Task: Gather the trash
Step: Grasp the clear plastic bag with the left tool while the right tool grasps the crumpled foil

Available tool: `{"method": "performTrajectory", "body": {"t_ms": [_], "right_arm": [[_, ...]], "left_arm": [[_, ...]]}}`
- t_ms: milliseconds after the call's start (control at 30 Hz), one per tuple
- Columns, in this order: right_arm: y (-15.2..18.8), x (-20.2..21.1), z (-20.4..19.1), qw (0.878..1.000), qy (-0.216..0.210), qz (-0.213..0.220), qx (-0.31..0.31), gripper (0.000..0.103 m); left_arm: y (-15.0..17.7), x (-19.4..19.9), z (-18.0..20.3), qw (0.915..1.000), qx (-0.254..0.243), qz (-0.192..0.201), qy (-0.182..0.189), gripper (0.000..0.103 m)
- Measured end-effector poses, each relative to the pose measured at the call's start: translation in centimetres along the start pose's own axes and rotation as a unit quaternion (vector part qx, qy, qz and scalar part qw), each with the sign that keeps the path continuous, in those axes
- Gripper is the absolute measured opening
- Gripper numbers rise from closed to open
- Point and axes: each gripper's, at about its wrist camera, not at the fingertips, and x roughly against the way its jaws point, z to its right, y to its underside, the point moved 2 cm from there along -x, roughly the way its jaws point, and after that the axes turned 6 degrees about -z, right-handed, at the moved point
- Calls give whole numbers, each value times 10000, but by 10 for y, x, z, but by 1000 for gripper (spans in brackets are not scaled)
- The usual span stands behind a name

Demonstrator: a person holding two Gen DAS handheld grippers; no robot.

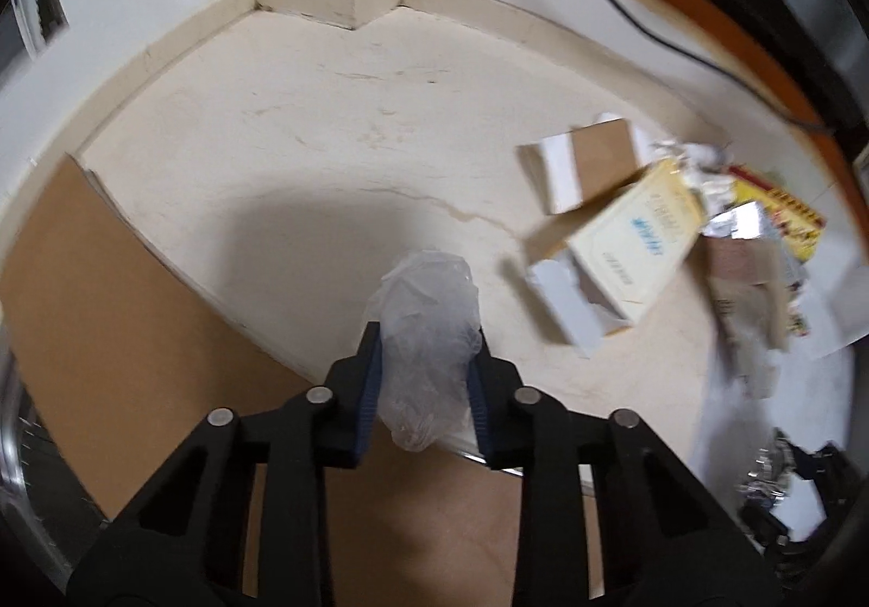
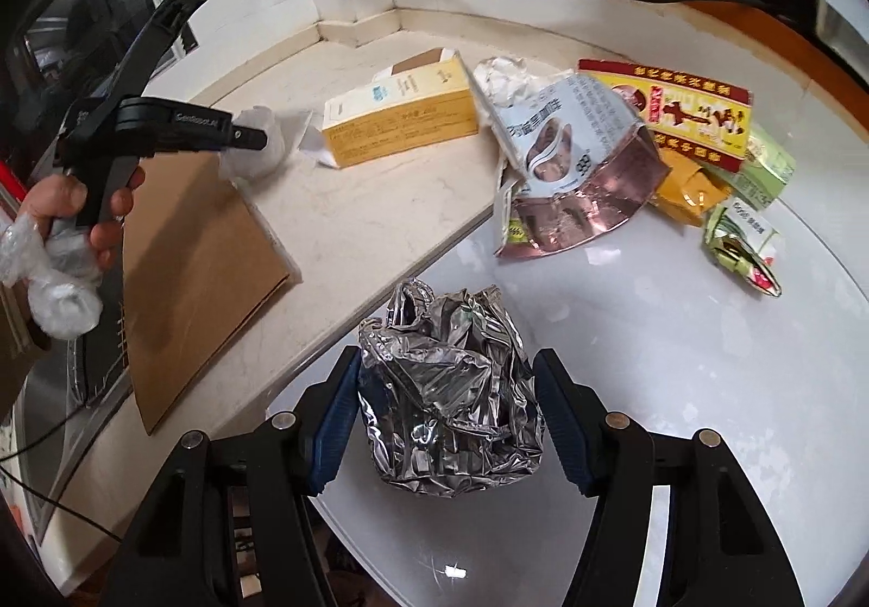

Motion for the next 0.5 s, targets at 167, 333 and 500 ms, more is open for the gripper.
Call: {"method": "performTrajectory", "body": {"t_ms": [167,333,500], "right_arm": [[-2,9,5,9996,26,171,-243,63],[-4,20,9,9985,1,332,-441,63],[4,37,9,9975,-24,446,-542,63]], "left_arm": [[11,11,14,9997,-226,68,-7,19],[33,36,32,9986,-452,241,114,19],[60,73,57,9961,-690,480,278,19]]}}
